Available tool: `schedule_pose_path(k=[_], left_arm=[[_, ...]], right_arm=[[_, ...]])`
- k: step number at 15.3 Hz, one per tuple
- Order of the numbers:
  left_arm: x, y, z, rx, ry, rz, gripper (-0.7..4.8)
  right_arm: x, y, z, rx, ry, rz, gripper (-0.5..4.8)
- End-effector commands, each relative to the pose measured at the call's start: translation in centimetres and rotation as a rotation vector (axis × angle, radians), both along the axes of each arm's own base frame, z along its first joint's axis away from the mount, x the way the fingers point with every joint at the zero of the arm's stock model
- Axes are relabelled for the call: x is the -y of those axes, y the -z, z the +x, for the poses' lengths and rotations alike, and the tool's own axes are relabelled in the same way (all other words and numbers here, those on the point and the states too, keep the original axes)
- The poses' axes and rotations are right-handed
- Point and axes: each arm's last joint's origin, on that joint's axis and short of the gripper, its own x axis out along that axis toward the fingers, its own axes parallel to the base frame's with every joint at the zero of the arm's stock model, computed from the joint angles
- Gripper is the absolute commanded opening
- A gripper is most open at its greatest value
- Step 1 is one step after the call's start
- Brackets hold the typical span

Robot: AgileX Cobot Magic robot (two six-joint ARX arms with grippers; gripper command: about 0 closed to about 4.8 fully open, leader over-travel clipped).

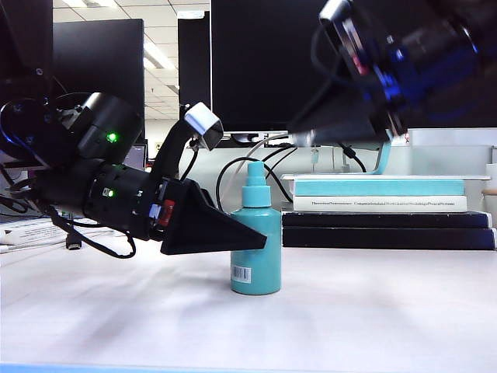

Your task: Pick up the sprayer with the left hand, pick up its lid with the right hand then put the lid on the sprayer.

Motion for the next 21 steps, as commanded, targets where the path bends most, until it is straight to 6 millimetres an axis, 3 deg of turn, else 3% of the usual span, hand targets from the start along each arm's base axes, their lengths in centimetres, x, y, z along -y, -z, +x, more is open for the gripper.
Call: schedule_pose_path(k=[1,5,11,16,21], left_arm=[[0.0,0.3,-0.2,-0.018,-0.011,0.031,2.78],[0.0,0.3,-0.1,-0.018,-0.010,0.030,2.78],[0.2,0.0,0.1,-0.027,0.002,0.020,2.78],[0.2,1.4,0.0,-0.084,0.029,0.025,2.77],[0.3,1.3,0.2,-0.078,0.032,0.019,2.78]], right_arm=[[-0.1,-1.8,0.5,0.016,0.005,-0.079,0.53],[-0.3,-3.2,0.8,0.000,0.002,-0.097,0.53],[-3.1,-1.2,1.0,-0.062,-0.062,-0.167,0.53],[-3.5,-1.9,1.1,-0.030,-0.070,-0.175,0.53],[-3.5,-2.0,1.2,-0.025,-0.059,-0.183,0.52]])
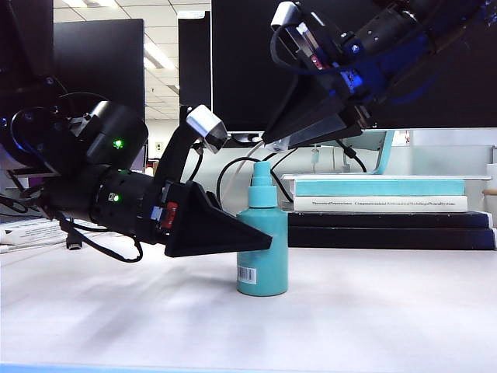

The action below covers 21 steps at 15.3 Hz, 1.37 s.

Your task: Pick up the sprayer with the left hand, pick up its lid with the right hand then put the lid on the sprayer.

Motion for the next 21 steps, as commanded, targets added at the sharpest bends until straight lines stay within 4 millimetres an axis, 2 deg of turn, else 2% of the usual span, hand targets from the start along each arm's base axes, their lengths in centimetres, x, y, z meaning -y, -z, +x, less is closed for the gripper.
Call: schedule_pose_path(k=[1,9,13,17,21], left_arm=[[0.0,0.7,-0.2,-0.056,-0.007,0.034,2.78],[0.7,0.1,0.4,-0.041,0.002,0.027,2.78],[0.8,0.7,0.4,-0.054,0.006,0.034,2.78],[1.0,1.2,0.7,-0.063,0.008,0.038,2.78],[1.0,1.2,0.7,-0.067,0.008,0.041,2.77]], right_arm=[[-0.1,-0.2,0.2,0.016,-0.005,0.005,0.52],[-0.6,-1.5,1.0,-0.001,-0.034,-0.047,0.52],[-0.5,-1.0,0.9,-0.026,-0.044,-0.082,0.52],[-2.1,-0.5,-0.1,-0.008,-0.088,-0.145,0.52],[-2.2,-0.2,0.1,0.038,-0.053,-0.211,0.52]])
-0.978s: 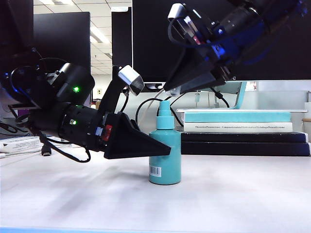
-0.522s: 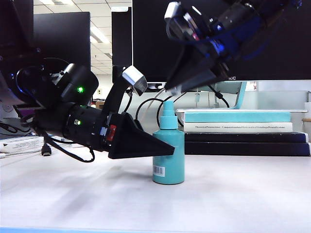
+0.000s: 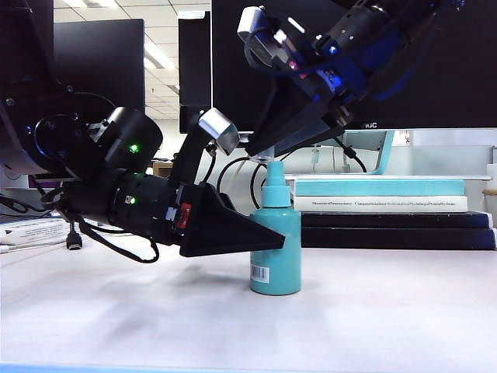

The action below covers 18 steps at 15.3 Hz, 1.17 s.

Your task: Pick up the sprayer with the left hand, pick up its lid with the right hand then put the lid on the sprayer.

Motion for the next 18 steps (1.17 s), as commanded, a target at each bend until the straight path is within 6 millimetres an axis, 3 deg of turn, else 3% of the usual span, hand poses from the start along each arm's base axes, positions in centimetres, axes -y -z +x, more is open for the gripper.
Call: schedule_pose_path(k=[1,13,18], left_arm=[[-0.15,1.01,-0.36,-0.061,-0.031,0.060,2.77],[-0.17,1.10,-0.36,-0.068,-0.032,0.065,2.77],[-0.15,1.08,-0.31,-0.065,-0.037,0.069,2.77]], right_arm=[[0.16,0.11,0.20,0.037,0.031,-0.056,0.52],[0.30,0.22,-0.09,-0.004,0.026,-0.071,0.52],[0.28,0.25,-0.22,-0.039,0.019,-0.051,0.21]])
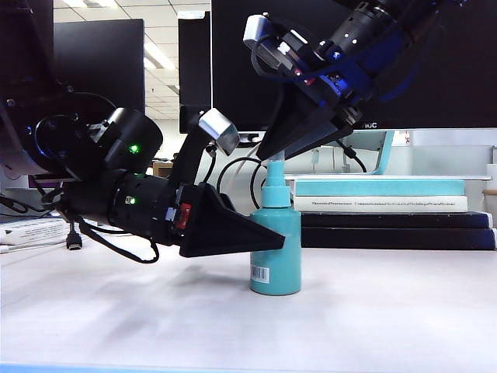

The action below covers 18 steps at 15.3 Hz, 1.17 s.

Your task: Pick up the sprayer with the left hand, pick up its lid with the right hand then put the lid on the sprayer.

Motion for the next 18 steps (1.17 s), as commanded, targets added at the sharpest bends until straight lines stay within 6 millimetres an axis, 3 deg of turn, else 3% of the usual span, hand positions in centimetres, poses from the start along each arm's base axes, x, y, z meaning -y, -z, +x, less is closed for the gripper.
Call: schedule_pose_path(k=[1,18], left_arm=[[-0.16,1.03,-0.33,-0.062,-0.039,0.068,2.77],[-0.18,1.07,-0.32,-0.058,-0.046,0.076,2.77]], right_arm=[[0.05,0.32,-0.34,-0.054,-0.018,-0.001,0.21],[0.40,0.79,-0.64,-0.076,-0.002,-0.075,0.21]])
